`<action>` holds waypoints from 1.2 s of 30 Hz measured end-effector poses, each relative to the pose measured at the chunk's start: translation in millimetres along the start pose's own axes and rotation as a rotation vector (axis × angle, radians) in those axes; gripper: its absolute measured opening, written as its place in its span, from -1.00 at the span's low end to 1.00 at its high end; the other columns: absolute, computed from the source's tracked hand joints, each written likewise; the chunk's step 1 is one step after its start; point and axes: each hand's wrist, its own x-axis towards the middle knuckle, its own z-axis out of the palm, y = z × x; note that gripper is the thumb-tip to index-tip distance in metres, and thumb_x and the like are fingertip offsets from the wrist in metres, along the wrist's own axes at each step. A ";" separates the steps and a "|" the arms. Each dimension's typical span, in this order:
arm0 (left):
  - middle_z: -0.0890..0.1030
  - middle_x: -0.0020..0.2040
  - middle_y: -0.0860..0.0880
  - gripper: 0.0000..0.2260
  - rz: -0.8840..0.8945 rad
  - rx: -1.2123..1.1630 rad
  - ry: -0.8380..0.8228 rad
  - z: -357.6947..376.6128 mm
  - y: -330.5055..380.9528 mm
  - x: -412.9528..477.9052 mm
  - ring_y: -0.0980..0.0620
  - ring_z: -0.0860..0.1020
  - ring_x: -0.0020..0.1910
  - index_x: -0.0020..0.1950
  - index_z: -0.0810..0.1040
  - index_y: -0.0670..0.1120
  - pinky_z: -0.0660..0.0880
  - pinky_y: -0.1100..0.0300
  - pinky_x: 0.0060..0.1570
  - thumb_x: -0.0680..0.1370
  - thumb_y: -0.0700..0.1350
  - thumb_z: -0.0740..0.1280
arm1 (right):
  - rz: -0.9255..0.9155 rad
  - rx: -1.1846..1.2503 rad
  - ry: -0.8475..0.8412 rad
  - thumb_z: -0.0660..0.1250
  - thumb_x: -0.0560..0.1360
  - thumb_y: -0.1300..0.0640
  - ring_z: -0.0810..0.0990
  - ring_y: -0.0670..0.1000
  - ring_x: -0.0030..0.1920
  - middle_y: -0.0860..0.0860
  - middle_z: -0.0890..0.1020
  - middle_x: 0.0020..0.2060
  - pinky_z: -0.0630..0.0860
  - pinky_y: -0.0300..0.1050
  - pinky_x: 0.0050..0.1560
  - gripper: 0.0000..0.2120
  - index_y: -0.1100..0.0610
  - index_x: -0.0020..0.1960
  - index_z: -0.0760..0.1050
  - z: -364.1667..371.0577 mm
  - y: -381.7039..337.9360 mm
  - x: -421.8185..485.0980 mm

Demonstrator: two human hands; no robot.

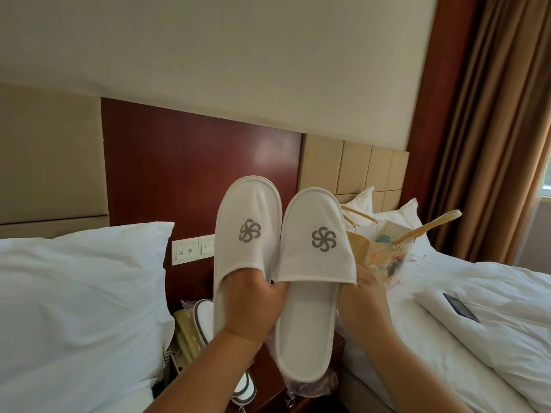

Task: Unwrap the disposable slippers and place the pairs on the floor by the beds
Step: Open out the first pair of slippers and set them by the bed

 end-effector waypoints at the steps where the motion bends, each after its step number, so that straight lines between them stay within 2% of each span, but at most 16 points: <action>1: 0.61 0.12 -0.05 -0.46 -0.001 0.004 -0.002 -1.5 -1.5 -0.4 -0.11 0.57 0.12 0.31 0.44 -0.06 0.55 -0.03 0.09 0.41 0.09 0.49 | -0.002 -0.042 -0.008 0.12 0.49 -0.03 0.58 -0.04 0.04 -0.13 0.64 -0.02 0.57 0.18 0.07 -0.72 -0.16 -0.02 0.62 -0.4 1.1 -0.2; 5: 0.63 0.04 -0.07 -0.49 -0.004 0.047 -0.022 -1.8 -2.7 -2.6 -0.12 0.59 0.05 0.27 0.49 -0.12 0.57 -0.03 0.03 0.41 0.07 0.49 | 0.062 -0.073 0.010 0.13 0.44 -0.08 0.60 -0.04 -0.07 -0.14 0.66 -0.17 0.60 0.18 0.00 -0.73 -0.16 -0.10 0.62 0.0 -1.4 -2.6; 8: 0.60 0.17 -0.09 -0.47 -0.014 0.055 -0.035 1.6 0.4 -5.5 -0.11 0.55 0.18 0.34 0.45 -0.14 0.53 -0.03 0.13 0.44 0.03 0.47 | 0.163 -0.126 -0.019 0.16 0.41 -0.13 0.60 -0.04 -0.25 -0.09 0.66 -0.34 0.64 0.16 -0.09 -0.70 -0.04 -0.22 0.61 1.0 -7.5 -7.6; 11: 0.57 0.23 -0.14 -0.43 -0.022 0.108 -0.045 3.3 -1.9 -7.7 -0.15 0.53 0.22 0.37 0.42 -0.19 0.51 -0.06 0.17 0.44 -0.03 0.48 | 0.239 -0.576 -0.298 0.09 0.22 -0.58 0.58 -0.10 -0.42 -0.06 0.66 -0.37 0.57 -0.07 -0.35 -0.31 0.02 -0.21 0.56 -5.7 -25.2 -16.4; 12: 0.58 0.22 -0.14 -0.44 -0.048 0.112 -0.053 3.5 -3.5 -8.3 -0.15 0.53 0.22 0.37 0.42 -0.19 0.52 -0.05 0.16 0.43 -0.04 0.48 | 0.275 -0.658 -0.381 0.09 0.16 -0.63 0.58 -0.10 -0.47 -0.07 0.66 -0.42 0.52 -0.16 -0.43 -0.26 0.02 -0.24 0.55 -7.4 -31.7 -20.4; 13: 0.59 0.20 -0.13 -0.45 -0.085 0.114 -0.063 3.9 -5.4 -9.2 -0.14 0.54 0.20 0.35 0.44 -0.19 0.53 -0.04 0.14 0.42 -0.03 0.48 | 0.304 -0.670 -0.456 0.10 0.15 -0.63 0.58 -0.10 -0.54 -0.07 0.65 -0.48 0.48 -0.23 -0.49 -0.26 0.05 -0.31 0.56 -8.3 -38.2 -23.5; 15: 0.61 0.14 -0.11 -0.48 -0.160 0.121 -0.089 5.3 -6.6 -11.0 -0.13 0.58 0.13 0.28 0.49 -0.18 0.55 -0.02 0.07 0.39 -0.02 0.48 | 0.325 -0.477 -0.528 0.16 0.30 -0.47 0.54 -0.05 -0.62 -0.04 0.59 -0.59 0.47 -0.25 -0.55 -0.36 0.10 -0.40 0.60 -4.3 -48.1 -32.1; 17: 0.63 0.08 -0.10 -0.53 -0.181 0.122 -0.108 6.6 -3.5 -12.2 -0.14 0.60 0.07 0.22 0.52 -0.17 0.56 0.00 0.03 0.38 0.01 0.45 | 0.177 -0.254 -0.427 0.22 0.49 -0.15 0.58 -0.07 -0.52 -0.04 0.61 -0.51 0.57 -0.19 -0.42 -0.67 0.00 -0.25 0.63 8.7 -51.4 -42.5; 19: 0.62 0.11 -0.10 -0.53 -0.137 0.141 -0.092 8.2 1.7 -12.7 -0.14 0.58 0.10 0.24 0.51 -0.16 0.53 -0.02 0.07 0.41 0.05 0.42 | -0.047 -0.254 -0.238 0.18 0.57 0.09 0.56 -0.14 -0.23 -0.10 0.61 -0.24 0.50 -0.23 -0.21 -0.82 -0.01 -0.11 0.55 23.7 -45.2 -50.3; 22: 0.60 0.19 -0.09 -0.50 -0.079 0.166 -0.069 9.4 6.2 -11.8 -0.12 0.54 0.18 0.32 0.48 -0.13 0.48 -0.03 0.17 0.45 0.06 0.38 | -0.201 -0.304 -0.161 0.12 0.61 0.19 0.44 0.03 0.13 0.00 0.45 0.10 0.42 -0.12 0.13 -0.79 0.04 0.15 0.47 37.9 -31.3 -55.4; 24: 0.63 0.11 -0.14 -0.56 -0.082 0.235 -0.081 10.6 4.7 -13.7 -0.17 0.59 0.09 0.25 0.53 -0.17 0.52 -0.01 0.11 0.43 0.00 0.40 | -0.233 -0.407 -0.230 0.13 0.61 0.18 0.37 0.07 0.30 0.03 0.43 0.27 0.34 -0.07 0.31 -0.66 0.03 0.36 0.39 40.9 -21.7 -48.2; 25: 0.65 0.04 -0.16 -0.60 -0.082 0.273 -0.098 11.6 4.1 -15.7 -0.19 0.61 0.02 0.19 0.56 -0.20 0.55 0.00 0.05 0.42 -0.02 0.41 | -0.183 -0.431 -0.284 0.14 0.61 0.14 0.37 0.04 0.34 0.02 0.43 0.33 0.31 -0.10 0.35 -0.61 0.03 0.43 0.34 41.3 -19.5 -40.7; 28: 0.67 -0.17 -0.16 -0.69 -0.067 0.350 -0.150 15.4 6.2 -23.1 -0.19 0.64 -0.19 -0.01 0.62 -0.24 0.58 0.05 -0.16 0.36 -0.06 0.47 | 0.122 -0.533 -0.437 0.20 0.64 0.05 0.40 0.02 0.33 0.06 0.46 0.33 0.27 -0.21 0.32 -0.62 0.11 0.43 0.34 40.0 -20.0 -14.9; 30: 0.66 -0.24 -0.14 -0.73 -0.073 0.379 -0.152 17.5 8.8 -24.3 -0.18 0.63 -0.25 -0.08 0.62 -0.23 0.56 0.09 -0.24 0.33 -0.07 0.49 | 0.225 -0.548 -0.457 0.20 0.65 0.08 0.41 0.02 0.30 0.07 0.49 0.27 0.25 -0.26 0.24 -0.69 0.16 0.35 0.41 43.0 -19.3 -1.6; 34: 0.67 -0.20 -0.10 -0.65 -0.029 0.319 -0.089 16.6 7.9 -16.0 -0.13 0.64 -0.21 0.03 0.61 -0.18 0.56 0.10 -0.16 0.37 0.02 0.46 | 0.206 -0.478 -0.387 0.20 0.65 0.13 0.38 -0.04 0.07 -0.02 0.45 -0.08 0.21 -0.40 -0.04 -0.87 0.16 0.08 0.49 42.4 -18.6 10.2; 36: 0.67 -0.17 -0.08 -0.55 0.027 0.306 -0.028 14.2 7.8 -12.4 -0.11 0.64 -0.19 0.10 0.57 -0.15 0.56 0.13 -0.14 0.33 0.08 0.50 | 0.139 -0.487 -0.325 0.20 0.64 0.13 0.42 -0.05 0.03 -0.04 0.42 -0.05 0.29 -0.35 -0.03 -0.87 0.12 0.13 0.48 42.7 -17.3 12.1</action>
